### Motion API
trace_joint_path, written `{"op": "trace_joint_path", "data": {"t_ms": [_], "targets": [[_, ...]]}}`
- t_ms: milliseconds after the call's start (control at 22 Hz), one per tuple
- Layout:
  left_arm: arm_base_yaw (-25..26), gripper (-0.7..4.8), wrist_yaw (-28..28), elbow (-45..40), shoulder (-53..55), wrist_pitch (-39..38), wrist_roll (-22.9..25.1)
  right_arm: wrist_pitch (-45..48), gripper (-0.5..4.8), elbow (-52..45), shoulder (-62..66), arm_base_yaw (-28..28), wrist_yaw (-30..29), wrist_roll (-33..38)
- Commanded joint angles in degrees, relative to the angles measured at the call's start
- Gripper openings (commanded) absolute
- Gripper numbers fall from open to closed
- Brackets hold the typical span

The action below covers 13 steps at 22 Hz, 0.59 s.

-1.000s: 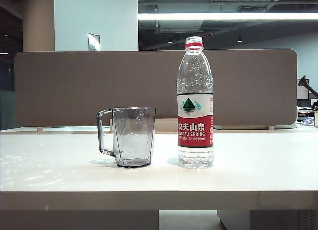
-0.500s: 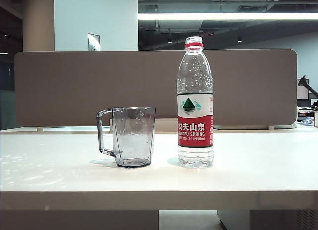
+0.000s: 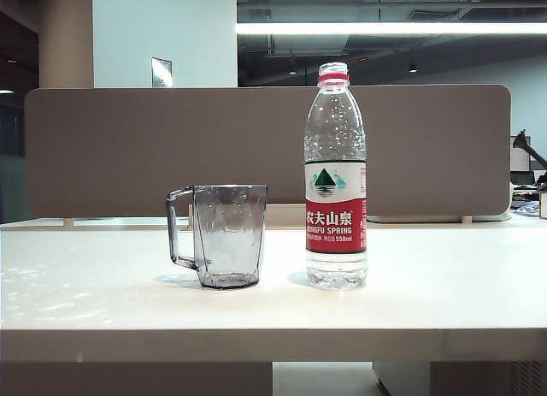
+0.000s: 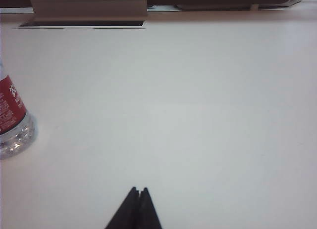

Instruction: Pick up the mineral water bottle on the table and pour water into the mug until it's half full.

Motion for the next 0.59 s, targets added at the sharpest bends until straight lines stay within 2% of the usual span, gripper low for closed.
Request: {"op": "trace_joint_path", "data": {"t_ms": [45,318,591], "targets": [[-4.85,-0.05,0.24,2.40,-0.22,4.46,0.02,0.63,-0.05,-0.44,-0.07,0.04,0.07,-0.17],[-13.64,-0.05,0.22,2.95,-0.17,7.87,0.02,0.63,-0.06,-0.44,-0.07,0.07,0.07,-0.17],[-14.10,-0.05,0.17,2.89,-0.11,7.93,0.02,0.63,-0.05,-0.44,-0.07,0.04,0.07,-0.17]]}}
